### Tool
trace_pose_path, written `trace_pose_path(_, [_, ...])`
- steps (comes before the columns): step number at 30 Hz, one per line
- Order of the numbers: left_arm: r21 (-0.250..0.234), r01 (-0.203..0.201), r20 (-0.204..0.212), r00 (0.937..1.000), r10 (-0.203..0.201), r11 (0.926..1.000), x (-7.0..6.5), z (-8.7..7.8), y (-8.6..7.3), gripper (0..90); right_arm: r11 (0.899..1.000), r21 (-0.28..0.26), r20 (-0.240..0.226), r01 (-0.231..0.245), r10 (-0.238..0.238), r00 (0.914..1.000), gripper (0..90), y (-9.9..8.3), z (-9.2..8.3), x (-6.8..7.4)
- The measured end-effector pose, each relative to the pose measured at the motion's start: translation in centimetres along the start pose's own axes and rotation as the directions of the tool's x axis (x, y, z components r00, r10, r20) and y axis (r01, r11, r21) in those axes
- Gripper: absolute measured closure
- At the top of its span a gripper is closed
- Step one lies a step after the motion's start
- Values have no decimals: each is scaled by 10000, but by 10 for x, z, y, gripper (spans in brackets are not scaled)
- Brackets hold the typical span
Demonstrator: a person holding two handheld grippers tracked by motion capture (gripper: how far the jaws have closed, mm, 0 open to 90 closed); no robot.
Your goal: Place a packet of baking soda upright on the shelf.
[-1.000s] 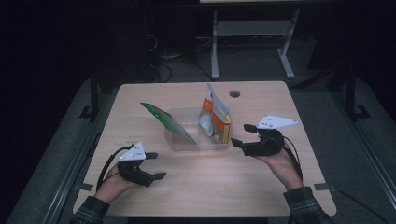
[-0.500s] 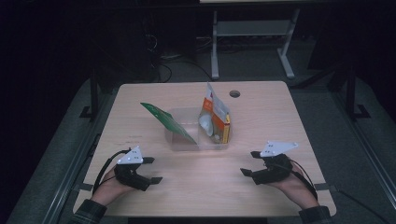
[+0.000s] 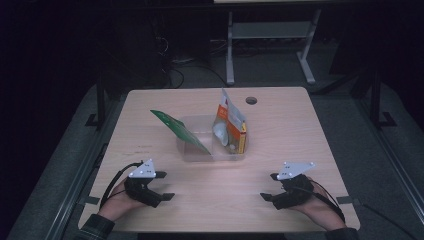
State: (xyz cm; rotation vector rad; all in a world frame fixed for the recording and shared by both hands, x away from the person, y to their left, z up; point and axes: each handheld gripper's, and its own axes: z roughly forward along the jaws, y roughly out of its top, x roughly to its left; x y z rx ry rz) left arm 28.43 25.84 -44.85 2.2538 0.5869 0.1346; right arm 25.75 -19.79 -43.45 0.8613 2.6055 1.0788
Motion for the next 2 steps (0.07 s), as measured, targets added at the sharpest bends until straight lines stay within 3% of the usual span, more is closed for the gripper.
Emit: trace_pose_path(2, [25,-51,-12,10000,51,10000,0,0,0,173,10000,-35,19,-14,14,10000,240,0,0,0])
